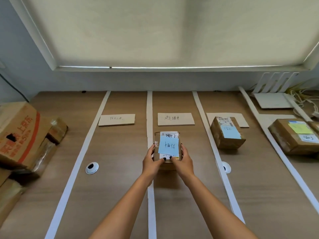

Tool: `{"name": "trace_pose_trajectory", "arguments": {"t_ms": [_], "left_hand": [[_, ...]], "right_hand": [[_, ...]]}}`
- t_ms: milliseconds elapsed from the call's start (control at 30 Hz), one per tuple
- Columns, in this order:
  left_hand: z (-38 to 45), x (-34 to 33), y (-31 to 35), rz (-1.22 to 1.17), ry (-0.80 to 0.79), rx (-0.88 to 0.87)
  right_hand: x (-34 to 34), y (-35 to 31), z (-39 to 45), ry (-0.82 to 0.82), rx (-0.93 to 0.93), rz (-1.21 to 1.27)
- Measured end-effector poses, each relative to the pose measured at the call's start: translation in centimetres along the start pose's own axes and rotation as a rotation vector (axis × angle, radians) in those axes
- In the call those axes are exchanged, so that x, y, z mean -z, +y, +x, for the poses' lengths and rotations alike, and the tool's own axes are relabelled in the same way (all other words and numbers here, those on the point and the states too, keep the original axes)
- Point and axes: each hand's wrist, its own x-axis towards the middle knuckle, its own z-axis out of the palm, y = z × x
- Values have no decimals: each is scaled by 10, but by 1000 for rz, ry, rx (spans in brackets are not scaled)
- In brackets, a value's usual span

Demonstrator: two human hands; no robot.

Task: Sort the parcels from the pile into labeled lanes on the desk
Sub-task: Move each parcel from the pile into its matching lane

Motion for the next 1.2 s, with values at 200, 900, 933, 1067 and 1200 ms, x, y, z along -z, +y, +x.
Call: {"name": "trace_pose_trajectory", "arguments": {"t_ms": [200, 900, 933, 1067, 1200], "left_hand": [[61, -12, -16, 39, 28, 0], [113, -19, -9, 173, 216, 2], [106, -17, -6, 162, 215, -4], [70, -3, 14, 139, 191, -11], [28, 9, 41, 121, 178, -25]], "right_hand": [[-18, 14, 58, -36, 49, -132], [-26, -2, 118, 24, 128, -343], [-22, -5, 110, 43, 144, -327], [-8, -18, 70, 53, 139, -216], [7, -38, 24, 6, 144, -101]]}}
